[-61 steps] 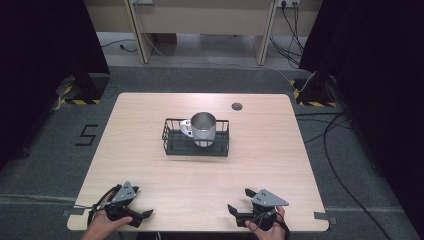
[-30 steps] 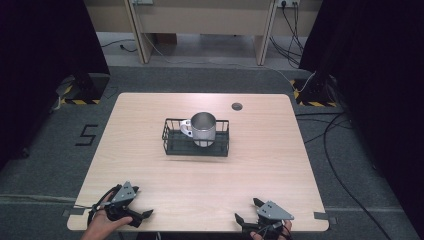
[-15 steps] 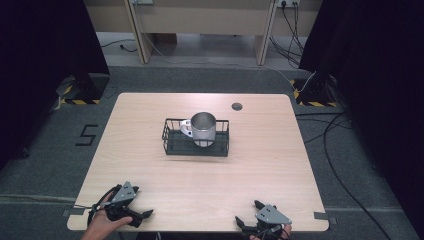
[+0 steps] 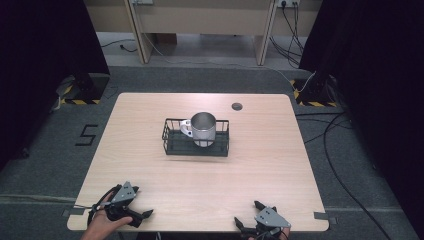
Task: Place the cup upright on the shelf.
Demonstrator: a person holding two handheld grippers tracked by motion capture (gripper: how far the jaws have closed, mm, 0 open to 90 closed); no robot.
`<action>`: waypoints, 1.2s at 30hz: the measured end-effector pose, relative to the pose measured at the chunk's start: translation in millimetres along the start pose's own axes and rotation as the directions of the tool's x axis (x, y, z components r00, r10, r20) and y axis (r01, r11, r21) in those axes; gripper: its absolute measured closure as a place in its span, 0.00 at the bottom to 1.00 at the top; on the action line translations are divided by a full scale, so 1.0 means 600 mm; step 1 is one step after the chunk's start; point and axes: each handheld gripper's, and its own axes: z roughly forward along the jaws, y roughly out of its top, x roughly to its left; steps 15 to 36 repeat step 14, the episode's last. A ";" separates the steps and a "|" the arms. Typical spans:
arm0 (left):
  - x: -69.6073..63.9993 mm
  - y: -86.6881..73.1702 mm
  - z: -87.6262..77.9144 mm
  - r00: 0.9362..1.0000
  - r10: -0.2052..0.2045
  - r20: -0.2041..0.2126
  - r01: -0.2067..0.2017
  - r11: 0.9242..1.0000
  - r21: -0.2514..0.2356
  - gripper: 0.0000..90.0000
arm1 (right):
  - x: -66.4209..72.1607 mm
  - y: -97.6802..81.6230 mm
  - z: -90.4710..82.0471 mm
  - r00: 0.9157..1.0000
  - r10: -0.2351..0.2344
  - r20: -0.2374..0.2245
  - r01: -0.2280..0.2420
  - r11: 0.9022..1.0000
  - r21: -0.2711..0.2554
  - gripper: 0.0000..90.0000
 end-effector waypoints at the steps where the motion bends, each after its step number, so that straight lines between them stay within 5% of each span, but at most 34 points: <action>1: 0.000 0.000 0.000 1.000 0.000 -0.001 0.000 1.000 0.000 0.00 | 0.000 0.000 0.000 1.000 -0.002 0.000 0.002 1.000 0.001 0.13; 36: 0.000 0.000 0.000 1.000 0.000 0.001 0.000 1.000 0.001 0.00 | 0.000 0.002 0.000 1.000 0.001 -0.001 -0.001 1.000 0.010 0.13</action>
